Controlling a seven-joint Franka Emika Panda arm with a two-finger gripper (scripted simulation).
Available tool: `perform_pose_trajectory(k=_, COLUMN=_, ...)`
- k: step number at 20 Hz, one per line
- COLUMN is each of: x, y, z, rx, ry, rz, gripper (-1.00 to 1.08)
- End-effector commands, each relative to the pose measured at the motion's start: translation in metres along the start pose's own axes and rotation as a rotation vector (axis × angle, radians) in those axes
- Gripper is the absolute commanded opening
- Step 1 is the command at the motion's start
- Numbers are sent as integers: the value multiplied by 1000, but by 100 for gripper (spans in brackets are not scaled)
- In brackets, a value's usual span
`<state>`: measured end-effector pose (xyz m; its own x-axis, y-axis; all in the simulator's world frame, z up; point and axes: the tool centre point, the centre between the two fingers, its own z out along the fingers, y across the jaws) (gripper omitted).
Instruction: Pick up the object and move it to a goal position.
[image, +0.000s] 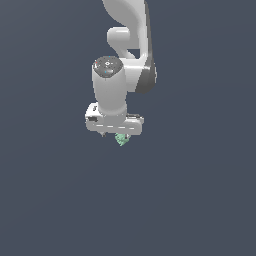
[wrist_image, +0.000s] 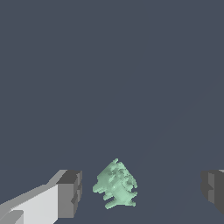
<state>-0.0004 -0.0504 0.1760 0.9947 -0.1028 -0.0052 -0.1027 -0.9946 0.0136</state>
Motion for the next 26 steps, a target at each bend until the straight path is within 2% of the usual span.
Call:
perform_pose_trajectory(k=1, x=-2, y=0, z=3, rx=0, ry=0, rz=-16, gripper=100)
perform_pose_trajectory(k=10, x=-19, y=-2, z=24, rx=1, ry=1, rz=-151, gripper=100)
perform_pose_trajectory(k=26, x=-77, y=-11, z=79, rx=8, ry=7, rz=-549, gripper=100)
